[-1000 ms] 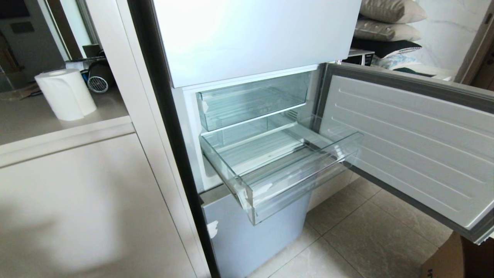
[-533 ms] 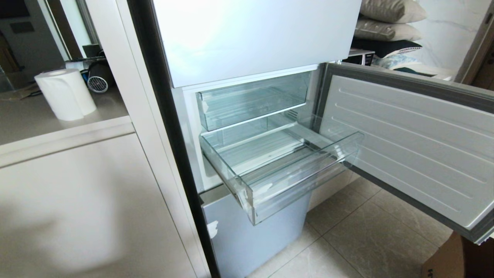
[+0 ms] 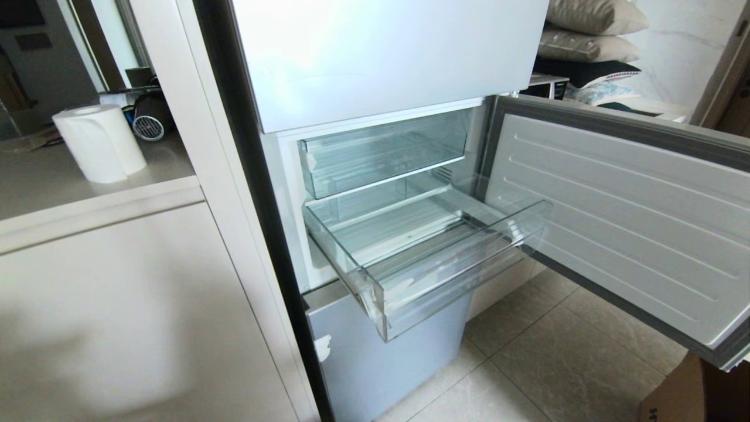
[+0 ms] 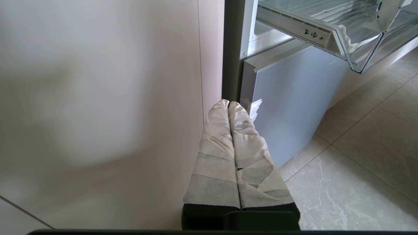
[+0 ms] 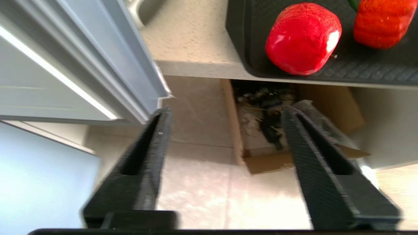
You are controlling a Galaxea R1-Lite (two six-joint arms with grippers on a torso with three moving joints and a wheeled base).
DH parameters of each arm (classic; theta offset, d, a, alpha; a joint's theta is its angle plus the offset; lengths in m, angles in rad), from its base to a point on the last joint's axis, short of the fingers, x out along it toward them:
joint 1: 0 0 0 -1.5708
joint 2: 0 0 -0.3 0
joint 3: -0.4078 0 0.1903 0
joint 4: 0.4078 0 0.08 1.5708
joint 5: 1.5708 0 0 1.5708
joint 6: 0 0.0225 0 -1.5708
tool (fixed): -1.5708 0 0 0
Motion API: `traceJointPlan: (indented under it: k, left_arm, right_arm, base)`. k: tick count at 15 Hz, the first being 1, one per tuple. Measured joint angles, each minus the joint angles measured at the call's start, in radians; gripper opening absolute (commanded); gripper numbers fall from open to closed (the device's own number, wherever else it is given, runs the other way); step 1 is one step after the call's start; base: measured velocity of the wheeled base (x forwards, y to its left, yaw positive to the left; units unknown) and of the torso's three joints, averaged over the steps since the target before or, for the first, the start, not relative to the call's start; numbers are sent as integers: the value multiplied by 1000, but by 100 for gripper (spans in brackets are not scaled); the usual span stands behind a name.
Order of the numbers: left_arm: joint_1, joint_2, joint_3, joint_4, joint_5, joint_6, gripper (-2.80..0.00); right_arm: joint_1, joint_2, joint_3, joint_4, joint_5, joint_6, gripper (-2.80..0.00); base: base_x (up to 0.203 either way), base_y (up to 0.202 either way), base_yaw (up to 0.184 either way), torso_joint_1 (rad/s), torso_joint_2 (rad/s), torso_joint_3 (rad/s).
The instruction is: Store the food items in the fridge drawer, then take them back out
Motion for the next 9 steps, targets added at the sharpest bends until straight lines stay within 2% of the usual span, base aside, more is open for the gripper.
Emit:
traceJointPlan:
  k: [9]
  left_arm:
    - [0,0,0,0,0,0,-280]
  right_arm:
    - [-85,250,-180,-3,-6,-96,0]
  base:
    - [0,0,0,0,0,0]
